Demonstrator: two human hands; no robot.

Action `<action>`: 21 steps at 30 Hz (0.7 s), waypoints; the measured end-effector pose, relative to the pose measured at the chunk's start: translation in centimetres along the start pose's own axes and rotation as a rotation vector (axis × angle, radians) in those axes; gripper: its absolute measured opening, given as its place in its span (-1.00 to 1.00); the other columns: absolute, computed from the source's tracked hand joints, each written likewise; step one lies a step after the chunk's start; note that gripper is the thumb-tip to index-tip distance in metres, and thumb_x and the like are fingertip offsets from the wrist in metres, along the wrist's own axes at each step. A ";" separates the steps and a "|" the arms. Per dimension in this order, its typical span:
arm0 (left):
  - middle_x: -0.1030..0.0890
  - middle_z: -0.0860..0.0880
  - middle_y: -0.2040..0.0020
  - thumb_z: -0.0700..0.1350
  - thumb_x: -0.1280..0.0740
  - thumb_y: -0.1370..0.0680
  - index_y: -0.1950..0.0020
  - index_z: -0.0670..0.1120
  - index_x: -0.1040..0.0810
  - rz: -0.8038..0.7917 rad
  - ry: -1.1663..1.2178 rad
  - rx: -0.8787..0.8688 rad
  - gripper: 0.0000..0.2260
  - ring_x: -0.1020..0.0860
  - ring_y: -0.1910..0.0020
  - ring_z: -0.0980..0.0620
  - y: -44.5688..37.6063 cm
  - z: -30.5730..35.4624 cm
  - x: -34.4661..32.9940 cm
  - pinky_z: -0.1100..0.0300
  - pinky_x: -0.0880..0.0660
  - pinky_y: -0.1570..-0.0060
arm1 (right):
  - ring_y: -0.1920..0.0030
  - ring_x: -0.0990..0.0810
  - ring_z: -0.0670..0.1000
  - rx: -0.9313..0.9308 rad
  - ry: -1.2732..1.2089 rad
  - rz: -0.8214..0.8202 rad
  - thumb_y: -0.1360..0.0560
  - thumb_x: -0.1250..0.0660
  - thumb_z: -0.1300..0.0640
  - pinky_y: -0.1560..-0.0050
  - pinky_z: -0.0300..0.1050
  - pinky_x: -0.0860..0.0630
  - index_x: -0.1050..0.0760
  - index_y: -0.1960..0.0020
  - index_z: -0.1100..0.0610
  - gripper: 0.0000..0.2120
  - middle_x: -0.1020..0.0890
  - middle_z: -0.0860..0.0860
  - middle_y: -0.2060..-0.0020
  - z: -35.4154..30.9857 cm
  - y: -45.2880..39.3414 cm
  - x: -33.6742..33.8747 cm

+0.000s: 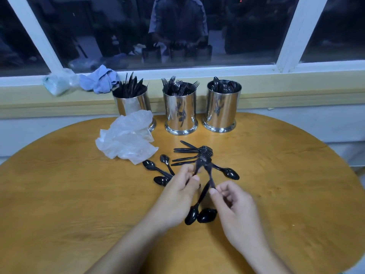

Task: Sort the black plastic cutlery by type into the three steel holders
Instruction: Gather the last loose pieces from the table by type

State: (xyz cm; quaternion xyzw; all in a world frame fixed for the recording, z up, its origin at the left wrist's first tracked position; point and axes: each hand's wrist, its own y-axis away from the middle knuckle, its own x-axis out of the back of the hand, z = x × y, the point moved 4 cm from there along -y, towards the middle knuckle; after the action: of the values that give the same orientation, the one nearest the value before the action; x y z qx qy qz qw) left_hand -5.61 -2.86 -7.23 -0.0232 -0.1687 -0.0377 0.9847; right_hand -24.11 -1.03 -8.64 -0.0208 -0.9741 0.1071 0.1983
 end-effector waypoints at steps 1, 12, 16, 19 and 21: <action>-0.56 0.28 0.19 0.00 -0.25 -0.81 -0.23 0.04 -0.59 0.014 0.105 0.052 -0.86 -0.50 0.16 0.21 -0.2 0.0 -0.5 0.22 -0.45 0.02 | 0.35 -0.44 -0.03 0.007 -0.025 -0.037 -0.65 -0.47 0.07 0.28 -0.03 -0.43 -0.51 0.14 0.05 -0.77 -0.53 -0.05 0.35 -0.4 -0.4 -0.8; -0.52 0.03 0.24 0.06 -0.16 -0.83 -0.09 -0.02 -0.54 0.007 -0.259 -0.026 -0.74 -0.50 0.27 0.04 -9.3 0.8 5.0 0.00 -0.49 0.16 | 0.08 -0.67 -0.01 0.053 0.059 -0.068 -0.62 -0.51 0.01 0.08 -0.05 -0.60 -0.63 0.08 -0.10 -0.88 -0.69 -0.14 0.16 1.7 -3.4 -0.3; -0.54 0.12 0.14 0.02 -0.40 -0.73 -0.06 0.05 -0.56 -0.105 -0.640 -0.053 -0.90 -0.53 0.19 0.12 -12.8 -0.2 5.6 0.17 -0.42 0.21 | 0.07 -0.67 -0.04 0.026 0.111 -0.054 -0.62 -0.51 0.05 0.09 -0.13 -0.58 -0.62 0.09 -0.13 -0.85 -0.69 -0.18 0.17 2.8 -3.7 -0.2; -0.50 0.05 -0.03 0.09 -0.48 -0.68 -0.06 0.03 -0.58 -0.145 -0.767 -0.086 -0.83 -0.52 0.03 0.07 -14.3 -1.6 5.1 0.12 -0.44 0.08 | 0.10 -0.66 -0.03 0.029 0.131 -0.070 -0.62 -0.50 0.02 0.15 -0.15 -0.57 -0.61 0.08 -0.15 -0.86 -0.67 -0.18 0.18 2.9 -3.4 -0.4; -0.50 0.05 -0.06 0.14 -0.46 -0.69 -0.09 0.02 -0.57 -0.166 -0.785 -0.093 -0.79 -0.50 -0.08 0.03 -15.0 -2.0 4.8 0.09 -0.45 0.00 | 0.09 -0.66 -0.03 0.030 0.137 -0.074 -0.63 -0.49 0.00 0.15 -0.15 -0.57 -0.61 0.07 -0.16 -0.87 -0.68 -0.18 0.17 2.9 -3.4 -0.2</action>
State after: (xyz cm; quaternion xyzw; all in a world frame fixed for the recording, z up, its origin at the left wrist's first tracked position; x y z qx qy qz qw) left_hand -1.71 -18.26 -7.02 -0.0667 -0.5312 -0.1127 0.8371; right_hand -25.04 -4.95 -10.63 0.0111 -0.9566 0.1129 0.2685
